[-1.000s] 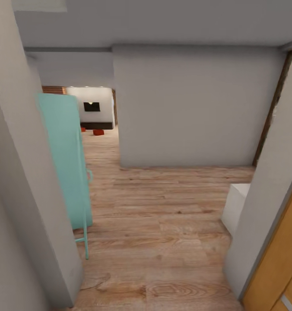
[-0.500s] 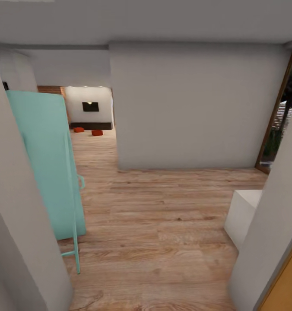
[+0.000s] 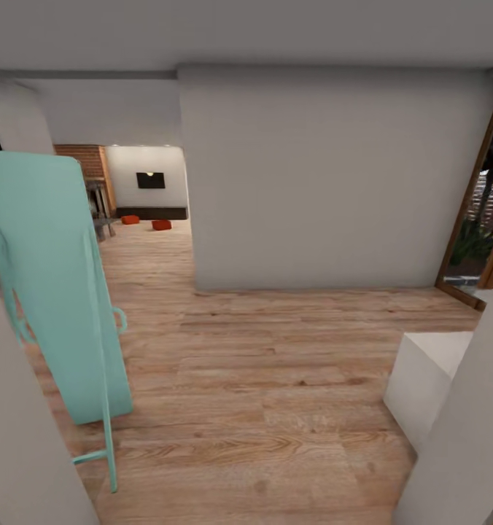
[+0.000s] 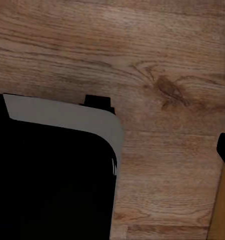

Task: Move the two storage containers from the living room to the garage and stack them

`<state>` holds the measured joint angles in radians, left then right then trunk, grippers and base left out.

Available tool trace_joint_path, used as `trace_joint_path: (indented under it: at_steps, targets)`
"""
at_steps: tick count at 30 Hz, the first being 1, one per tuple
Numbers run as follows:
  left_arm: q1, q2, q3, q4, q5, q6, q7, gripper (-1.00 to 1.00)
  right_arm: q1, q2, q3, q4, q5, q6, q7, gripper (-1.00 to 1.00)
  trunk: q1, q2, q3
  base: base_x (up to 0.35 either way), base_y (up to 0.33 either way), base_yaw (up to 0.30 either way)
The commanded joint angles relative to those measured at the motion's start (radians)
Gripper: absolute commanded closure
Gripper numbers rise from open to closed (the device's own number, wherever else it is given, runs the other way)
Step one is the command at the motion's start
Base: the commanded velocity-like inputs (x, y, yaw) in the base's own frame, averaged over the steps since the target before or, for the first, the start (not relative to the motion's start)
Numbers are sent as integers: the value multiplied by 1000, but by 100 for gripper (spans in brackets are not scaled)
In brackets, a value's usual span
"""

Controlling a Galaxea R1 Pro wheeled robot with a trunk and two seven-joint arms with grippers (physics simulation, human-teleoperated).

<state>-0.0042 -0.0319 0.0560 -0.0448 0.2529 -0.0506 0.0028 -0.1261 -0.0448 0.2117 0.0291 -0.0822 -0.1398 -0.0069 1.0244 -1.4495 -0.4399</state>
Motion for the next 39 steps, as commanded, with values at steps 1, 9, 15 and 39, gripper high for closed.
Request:
trace_joint_path:
  at_steps: [1,9,15,39]
  targets:
    - [0,0,5,0,2,-2,0,-100,-1,0,9,3,-8,-7,-1,-100,1,0,-1,322,-31,0]
    - [0,0,5,0,1,-2,0,-100,-1,-4,10,3,-8,-7,-1,-100,1,0,-1,322,-7,0]
    - [0,0,5,0,2,0,0,-100,-1,-6,14,3,-7,-7,-1,-100,1,0,-1,322,0,0]
    - [0,0,5,0,1,3,0,-100,-1,-6,15,3,-6,-8,-1,-100,1,0,-1,322,0,0]
